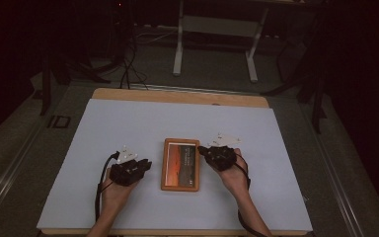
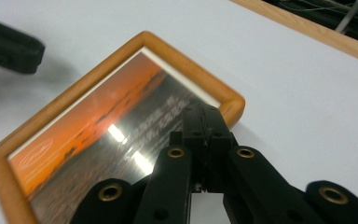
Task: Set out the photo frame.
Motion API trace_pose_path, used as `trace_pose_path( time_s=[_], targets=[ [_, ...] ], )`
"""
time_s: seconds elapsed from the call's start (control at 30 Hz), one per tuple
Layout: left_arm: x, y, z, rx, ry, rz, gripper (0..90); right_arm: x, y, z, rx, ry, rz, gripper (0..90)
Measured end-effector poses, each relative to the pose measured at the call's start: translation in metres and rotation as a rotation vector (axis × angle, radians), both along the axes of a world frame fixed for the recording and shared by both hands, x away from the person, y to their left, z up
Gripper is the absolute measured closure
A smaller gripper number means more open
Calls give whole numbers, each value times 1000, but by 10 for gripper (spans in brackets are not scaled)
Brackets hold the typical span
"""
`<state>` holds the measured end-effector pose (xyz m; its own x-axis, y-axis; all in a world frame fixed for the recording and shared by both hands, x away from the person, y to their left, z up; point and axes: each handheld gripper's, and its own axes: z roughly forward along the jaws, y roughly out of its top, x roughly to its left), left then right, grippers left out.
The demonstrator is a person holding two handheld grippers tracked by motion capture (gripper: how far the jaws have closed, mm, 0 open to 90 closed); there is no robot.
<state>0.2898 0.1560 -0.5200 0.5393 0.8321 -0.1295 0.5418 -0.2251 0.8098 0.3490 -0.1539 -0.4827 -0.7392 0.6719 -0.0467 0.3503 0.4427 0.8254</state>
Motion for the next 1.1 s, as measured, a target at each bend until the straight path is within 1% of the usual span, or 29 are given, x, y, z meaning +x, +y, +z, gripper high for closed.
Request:
trace_pose_path(
  time_s=[0.07,0.13,0.43,0.77,0.87,1.1],
  targets=[
    [0,0,0,5,-4,2,758,8,8,0,1,-3,-7,899],
    [0,1,0,8,-6,4,757,12,13,-1,0,-4,-8,899],
    [1,1,-1,17,-7,7,746,26,24,-7,-16,-1,-27,899],
    [1,0,-1,25,-8,10,740,33,26,-13,-37,0,-35,899],
    [1,-1,-1,29,-9,9,740,34,26,-14,-34,2,-37,899],
    [1,-2,-2,32,-10,8,739,34,26,-14,-48,-10,-37,899]
  ],
)
